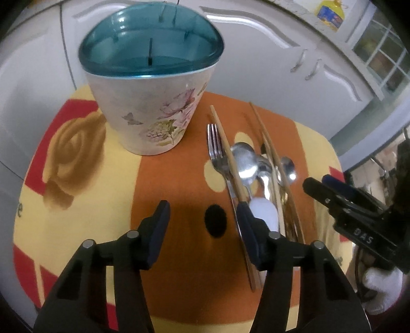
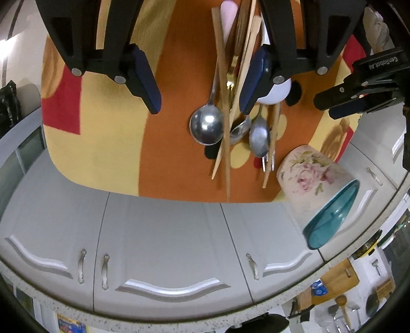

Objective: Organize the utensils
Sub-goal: 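Grasp a wooden chopstick with the left gripper while the right gripper grasps another chopstick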

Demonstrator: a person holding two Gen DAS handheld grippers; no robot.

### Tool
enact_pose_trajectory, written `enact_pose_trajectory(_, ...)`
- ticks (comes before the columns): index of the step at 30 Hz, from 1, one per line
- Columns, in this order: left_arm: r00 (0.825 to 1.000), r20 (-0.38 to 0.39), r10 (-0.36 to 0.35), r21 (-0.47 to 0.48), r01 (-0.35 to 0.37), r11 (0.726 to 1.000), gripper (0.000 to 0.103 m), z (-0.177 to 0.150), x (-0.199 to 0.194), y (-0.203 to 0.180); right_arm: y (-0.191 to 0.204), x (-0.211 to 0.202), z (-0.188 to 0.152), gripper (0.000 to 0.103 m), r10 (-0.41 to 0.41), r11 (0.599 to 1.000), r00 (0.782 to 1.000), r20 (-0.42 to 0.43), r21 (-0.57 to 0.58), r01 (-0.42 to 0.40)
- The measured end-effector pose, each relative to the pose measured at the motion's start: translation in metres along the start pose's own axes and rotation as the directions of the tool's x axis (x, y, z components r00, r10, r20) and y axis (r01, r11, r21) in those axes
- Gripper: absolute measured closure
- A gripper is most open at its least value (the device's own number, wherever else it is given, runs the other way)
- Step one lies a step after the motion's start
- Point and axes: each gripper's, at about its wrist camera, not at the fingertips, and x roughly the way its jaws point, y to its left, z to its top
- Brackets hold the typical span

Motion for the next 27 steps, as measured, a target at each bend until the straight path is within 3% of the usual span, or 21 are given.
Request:
enact_pose_trajectory(3, 1.0, -0.012, -0.011, -0.015, 0.011, 1.0, 0.054, 0.006, 0.012, -0.003, -0.001, 0.005, 0.008, 0.044, 0.019, 1.0, 1.0, -0.003, -0.007, -0.019)
enact_pose_trajectory(6, 1.0, -0.009, -0.029, -0.019, 0.029, 0.999, 0.062, 0.011, 0.019, -0.009, 0.0, 0.012, 0.017, 0.05, 0.027, 0.999, 1.0, -0.007, -0.026, -0.027)
enact_pose_trajectory(11, 1.0, -0.005, -0.025, -0.024, 0.025, 0.999, 0.062, 0.024, 0.026, -0.023, -0.004, 0.03, 0.038, 0.06, 0.091, 0.996, 0.995, -0.029, -0.019, -0.091)
enact_pose_trajectory(16, 1.0, -0.015, 0.003, -0.022, -0.004, 1.0, 0.064, 0.031, 0.035, -0.029, 0.007, 0.048, 0.057, 0.063, 0.134, 0.989, 0.989, -0.068, -0.056, -0.138)
enact_pose_trajectory(19, 0.999, -0.03, 0.013, -0.013, -0.014, 1.0, 0.071, 0.032, 0.044, -0.033, 0.011, 0.065, 0.063, 0.071, 0.158, 0.984, 0.981, -0.116, -0.061, -0.166)
enact_pose_trajectory(21, 0.999, -0.039, 0.01, -0.012, -0.011, 1.0, 0.084, 0.031, 0.048, -0.034, 0.009, 0.072, 0.064, 0.084, 0.176, 0.982, 0.975, -0.137, -0.049, -0.184)
enact_pose_trajectory(23, 0.999, -0.037, 0.005, -0.014, -0.005, 1.0, 0.084, 0.031, 0.05, -0.035, 0.01, 0.077, 0.064, 0.094, 0.182, 0.98, 0.971, -0.152, -0.051, -0.192)
enact_pose_trajectory(25, 1.0, -0.031, -0.004, -0.011, 0.004, 1.0, 0.086, 0.031, 0.05, -0.034, 0.008, 0.076, 0.063, 0.096, 0.183, 0.98, 0.972, -0.15, -0.053, -0.192)
enact_pose_trajectory(26, 0.999, -0.027, -0.023, -0.014, 0.023, 1.0, 0.095, 0.031, 0.048, -0.033, 0.006, 0.072, 0.062, 0.096, 0.194, 0.978, 0.97, -0.145, -0.047, -0.202)
enact_pose_trajectory(27, 0.999, -0.026, -0.038, -0.017, 0.037, 0.999, 0.095, 0.031, 0.046, -0.033, 0.004, 0.068, 0.061, 0.097, 0.195, 0.978, 0.971, -0.136, -0.044, -0.203)
